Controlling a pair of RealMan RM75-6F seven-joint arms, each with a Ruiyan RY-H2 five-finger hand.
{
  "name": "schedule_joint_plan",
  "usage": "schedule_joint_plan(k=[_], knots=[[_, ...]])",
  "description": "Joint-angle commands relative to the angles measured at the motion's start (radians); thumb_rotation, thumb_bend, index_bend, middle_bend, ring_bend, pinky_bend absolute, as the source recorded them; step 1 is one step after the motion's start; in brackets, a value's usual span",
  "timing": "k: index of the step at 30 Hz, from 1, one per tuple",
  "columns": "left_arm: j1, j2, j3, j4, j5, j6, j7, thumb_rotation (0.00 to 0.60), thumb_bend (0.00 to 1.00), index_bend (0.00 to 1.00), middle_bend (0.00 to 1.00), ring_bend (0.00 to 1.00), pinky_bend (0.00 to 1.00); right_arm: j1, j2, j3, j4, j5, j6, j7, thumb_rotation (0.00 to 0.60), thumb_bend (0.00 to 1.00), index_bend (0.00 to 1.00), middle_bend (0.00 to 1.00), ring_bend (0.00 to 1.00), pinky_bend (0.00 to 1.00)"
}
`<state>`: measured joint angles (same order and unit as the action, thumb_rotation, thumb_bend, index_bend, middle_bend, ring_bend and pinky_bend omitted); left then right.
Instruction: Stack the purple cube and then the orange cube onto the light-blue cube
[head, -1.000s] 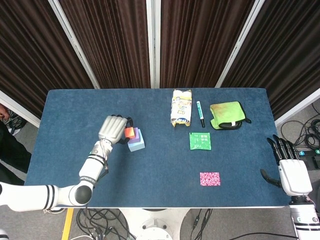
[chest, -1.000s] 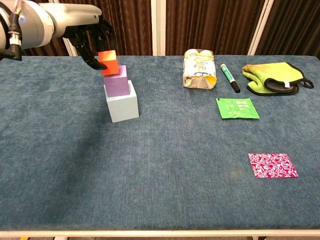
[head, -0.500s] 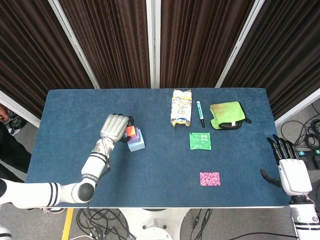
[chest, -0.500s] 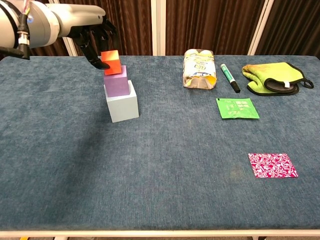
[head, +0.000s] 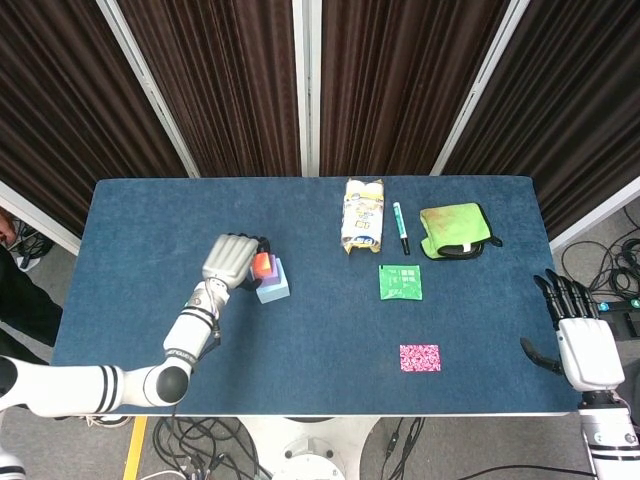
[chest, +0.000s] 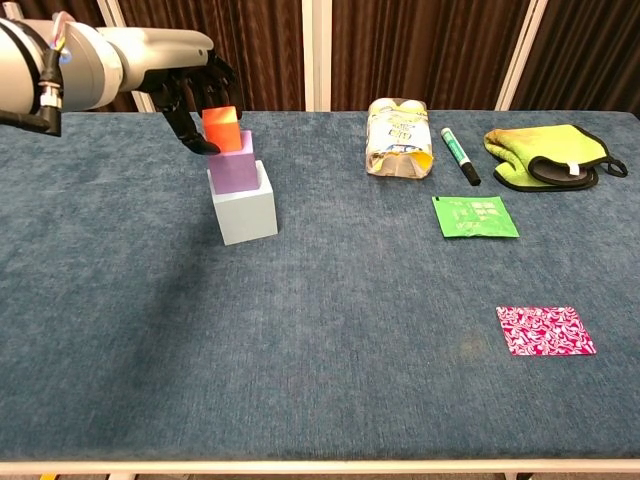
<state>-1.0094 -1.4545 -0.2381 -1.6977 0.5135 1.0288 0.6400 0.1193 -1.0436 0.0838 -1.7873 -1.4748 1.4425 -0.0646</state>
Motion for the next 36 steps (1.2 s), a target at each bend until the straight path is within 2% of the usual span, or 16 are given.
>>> schedule_joint_plan(k=[1, 3, 7, 12, 15, 17, 19, 22, 24, 29, 36], knots=[[0.003, 0.011, -0.002, -0.008, 0.004, -0.007, -0.015, 0.600, 0.24, 0.32, 0.30, 0.30, 0.34, -0.001, -0.001, -0.001, 0.002, -0.001, 0.000, 0.001, 0.600, 0.18, 0.00, 0.00, 0.00, 0.00], [0.005, 0.025, -0.005, -0.021, 0.006, -0.006, -0.023, 0.600, 0.21, 0.26, 0.25, 0.28, 0.33, -0.001, -0.001, -0.002, 0.003, -0.002, 0.001, 0.002, 0.600, 0.18, 0.00, 0.00, 0.00, 0.00], [0.020, 0.088, 0.001, -0.082, 0.002, 0.018, -0.019, 0.600, 0.19, 0.21, 0.24, 0.25, 0.31, -0.001, 0.001, -0.002, 0.001, -0.004, 0.000, 0.004, 0.600, 0.18, 0.00, 0.00, 0.00, 0.00], [0.084, 0.181, 0.073, -0.184, 0.034, 0.142, 0.029, 0.600, 0.19, 0.21, 0.24, 0.24, 0.30, -0.002, 0.005, -0.003, -0.001, -0.008, 0.003, 0.010, 0.600, 0.18, 0.00, 0.00, 0.00, 0.00], [0.160, 0.218, 0.162, -0.209, 0.187, 0.249, 0.038, 0.600, 0.18, 0.21, 0.24, 0.24, 0.29, -0.002, 0.005, -0.003, -0.002, -0.011, 0.004, 0.009, 0.600, 0.18, 0.00, 0.00, 0.00, 0.00], [0.222, 0.230, 0.234, -0.184, 0.334, 0.305, 0.012, 0.600, 0.17, 0.22, 0.24, 0.23, 0.28, -0.003, 0.003, -0.006, -0.004, -0.014, 0.004, 0.004, 0.600, 0.18, 0.00, 0.00, 0.00, 0.00], [0.280, 0.230, 0.301, -0.121, 0.503, 0.365, -0.024, 0.600, 0.16, 0.22, 0.24, 0.21, 0.26, -0.006, 0.003, -0.011, -0.012, -0.027, 0.012, 0.000, 0.600, 0.18, 0.00, 0.00, 0.00, 0.00], [0.356, 0.209, 0.373, 0.008, 0.730, 0.464, -0.089, 0.600, 0.14, 0.22, 0.22, 0.18, 0.25, -0.019, -0.003, -0.021, -0.011, -0.068, 0.046, -0.005, 0.600, 0.18, 0.00, 0.00, 0.00, 0.00], [0.398, 0.196, 0.401, 0.069, 0.816, 0.514, -0.118, 0.600, 0.13, 0.22, 0.21, 0.17, 0.25, -0.024, -0.006, -0.026, -0.009, -0.082, 0.057, -0.006, 0.600, 0.18, 0.00, 0.00, 0.00, 0.00], [0.508, 0.180, 0.425, 0.114, 0.888, 0.595, -0.170, 0.600, 0.13, 0.22, 0.21, 0.17, 0.24, -0.026, -0.009, -0.028, -0.006, -0.089, 0.060, -0.006, 0.600, 0.18, 0.00, 0.00, 0.00, 0.00], [0.594, 0.189, 0.425, 0.118, 0.906, 0.596, -0.208, 0.600, 0.12, 0.22, 0.21, 0.17, 0.24, -0.024, -0.017, -0.034, -0.008, -0.100, 0.054, -0.030, 0.600, 0.18, 0.00, 0.00, 0.00, 0.00]])
